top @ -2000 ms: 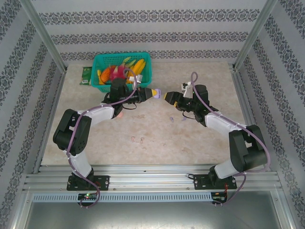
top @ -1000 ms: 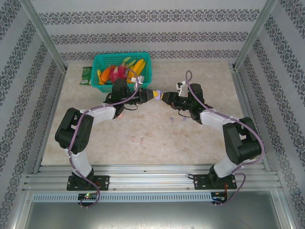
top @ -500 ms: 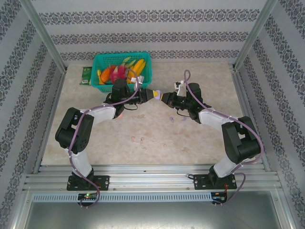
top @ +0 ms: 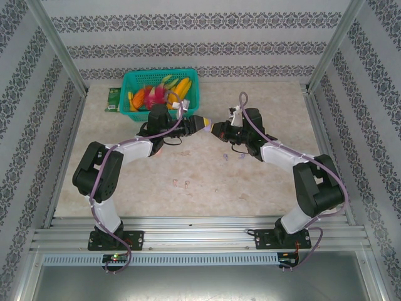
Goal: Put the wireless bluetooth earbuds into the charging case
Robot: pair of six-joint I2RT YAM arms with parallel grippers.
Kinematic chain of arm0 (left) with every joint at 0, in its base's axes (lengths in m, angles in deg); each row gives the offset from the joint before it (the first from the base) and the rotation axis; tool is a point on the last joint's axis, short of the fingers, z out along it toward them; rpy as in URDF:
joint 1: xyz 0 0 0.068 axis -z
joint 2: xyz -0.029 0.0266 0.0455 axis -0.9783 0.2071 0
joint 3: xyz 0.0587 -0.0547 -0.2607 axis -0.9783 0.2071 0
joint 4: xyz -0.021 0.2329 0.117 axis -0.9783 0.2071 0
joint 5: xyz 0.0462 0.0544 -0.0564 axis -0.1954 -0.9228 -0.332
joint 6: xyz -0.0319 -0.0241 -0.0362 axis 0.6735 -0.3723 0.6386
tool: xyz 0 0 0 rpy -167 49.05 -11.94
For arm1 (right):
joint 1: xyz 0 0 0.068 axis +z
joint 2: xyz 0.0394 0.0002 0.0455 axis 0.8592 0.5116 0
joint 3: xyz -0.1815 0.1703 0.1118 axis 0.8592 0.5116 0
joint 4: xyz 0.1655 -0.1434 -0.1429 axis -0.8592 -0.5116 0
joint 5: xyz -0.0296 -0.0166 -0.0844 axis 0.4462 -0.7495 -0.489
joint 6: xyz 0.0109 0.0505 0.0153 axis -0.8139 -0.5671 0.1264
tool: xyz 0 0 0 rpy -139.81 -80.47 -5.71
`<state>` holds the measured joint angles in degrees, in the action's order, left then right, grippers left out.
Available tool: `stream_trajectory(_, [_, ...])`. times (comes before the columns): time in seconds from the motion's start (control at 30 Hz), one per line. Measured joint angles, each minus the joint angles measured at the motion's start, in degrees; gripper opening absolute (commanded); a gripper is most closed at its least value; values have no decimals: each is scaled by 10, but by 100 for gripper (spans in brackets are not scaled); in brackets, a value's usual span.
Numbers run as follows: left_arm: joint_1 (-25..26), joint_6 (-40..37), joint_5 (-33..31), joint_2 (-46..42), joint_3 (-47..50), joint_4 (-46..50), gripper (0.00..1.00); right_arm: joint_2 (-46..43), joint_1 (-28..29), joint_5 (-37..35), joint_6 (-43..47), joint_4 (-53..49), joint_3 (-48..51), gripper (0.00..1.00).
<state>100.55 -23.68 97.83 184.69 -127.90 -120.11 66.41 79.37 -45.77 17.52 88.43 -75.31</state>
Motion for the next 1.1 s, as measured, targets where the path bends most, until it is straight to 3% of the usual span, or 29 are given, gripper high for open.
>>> stream_trajectory(0.13, [-1, -31, -24, -28, 0, 59, 100, -9, -6, -11, 16, -32, -5, 0])
stream_trajectory(0.3, [-4, -122, -54, -75, -56, 218, 100, -16, -13, -29, 54, -93, -24, 0])
stream_trajectory(0.57, [-4, -328, -141, -99, -246, 510, 100, -38, -14, -73, 168, -211, -79, 0])
stream_trajectory(0.87, [-4, -463, -235, -104, -244, 634, 100, -74, -14, -135, 285, -311, -95, 0])
stream_trajectory(0.97, [-4, -484, -234, -90, -273, 682, 99, -91, -12, -147, 313, -327, -94, 0])
stream_trajectory(1.1, [-4, -523, -177, -42, -342, 741, 98, -113, -8, -152, 353, -339, -93, 0])
